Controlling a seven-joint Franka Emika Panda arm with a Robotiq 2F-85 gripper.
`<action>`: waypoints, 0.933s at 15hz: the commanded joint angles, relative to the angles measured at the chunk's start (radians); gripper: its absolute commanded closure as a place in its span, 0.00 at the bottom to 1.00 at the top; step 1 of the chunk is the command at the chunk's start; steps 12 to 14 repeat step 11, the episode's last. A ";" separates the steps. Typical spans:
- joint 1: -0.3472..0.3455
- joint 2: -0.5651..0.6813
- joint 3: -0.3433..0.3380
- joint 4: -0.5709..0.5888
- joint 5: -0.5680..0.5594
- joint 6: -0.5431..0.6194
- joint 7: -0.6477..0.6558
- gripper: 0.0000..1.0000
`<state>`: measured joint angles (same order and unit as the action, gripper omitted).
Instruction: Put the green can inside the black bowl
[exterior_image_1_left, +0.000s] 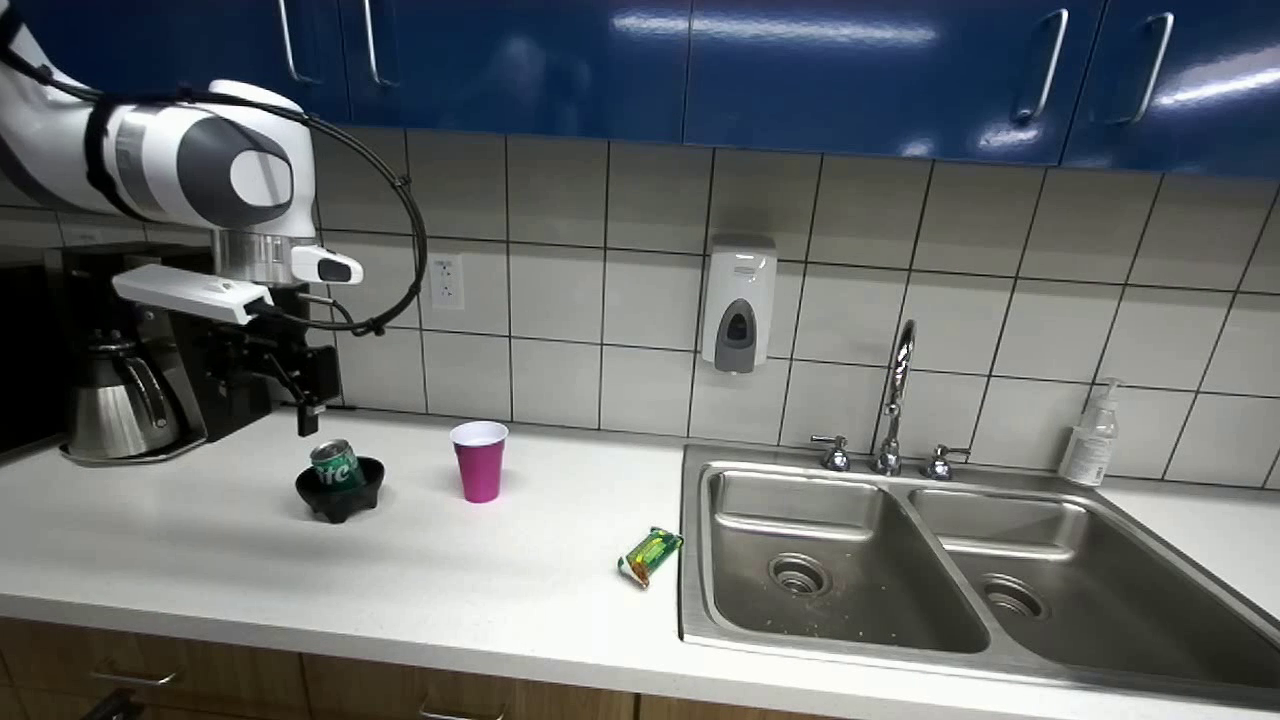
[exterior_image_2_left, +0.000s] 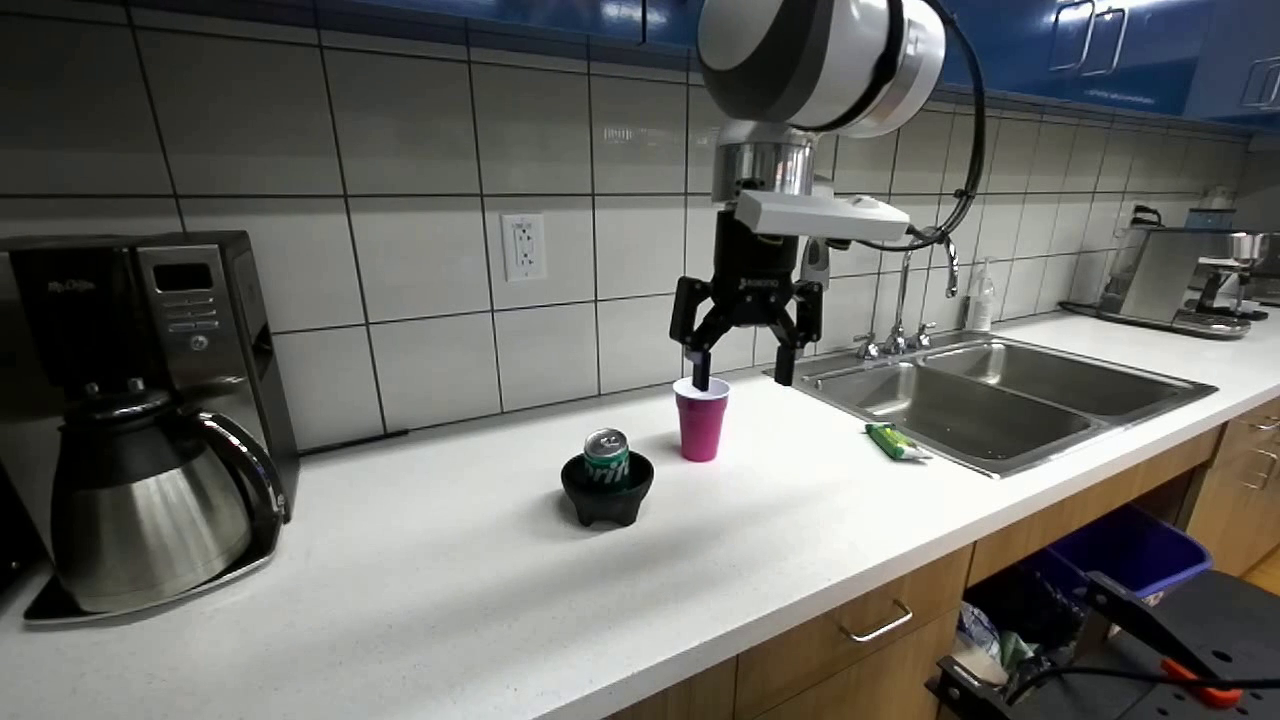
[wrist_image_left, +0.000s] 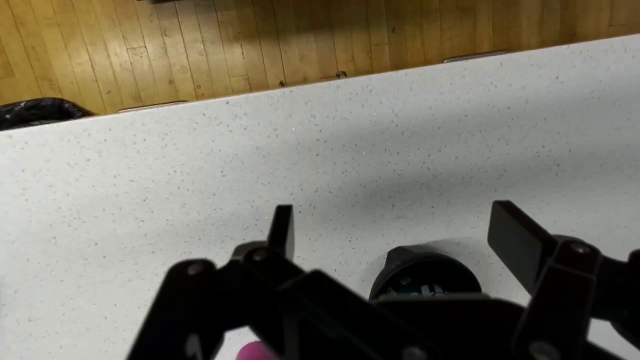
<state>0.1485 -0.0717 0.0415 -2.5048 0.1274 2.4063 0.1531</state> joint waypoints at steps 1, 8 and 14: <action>-0.019 -0.173 0.008 -0.130 0.052 -0.001 -0.082 0.00; -0.014 -0.224 0.007 -0.163 0.073 -0.010 -0.097 0.00; -0.014 -0.231 0.006 -0.169 0.073 -0.011 -0.098 0.00</action>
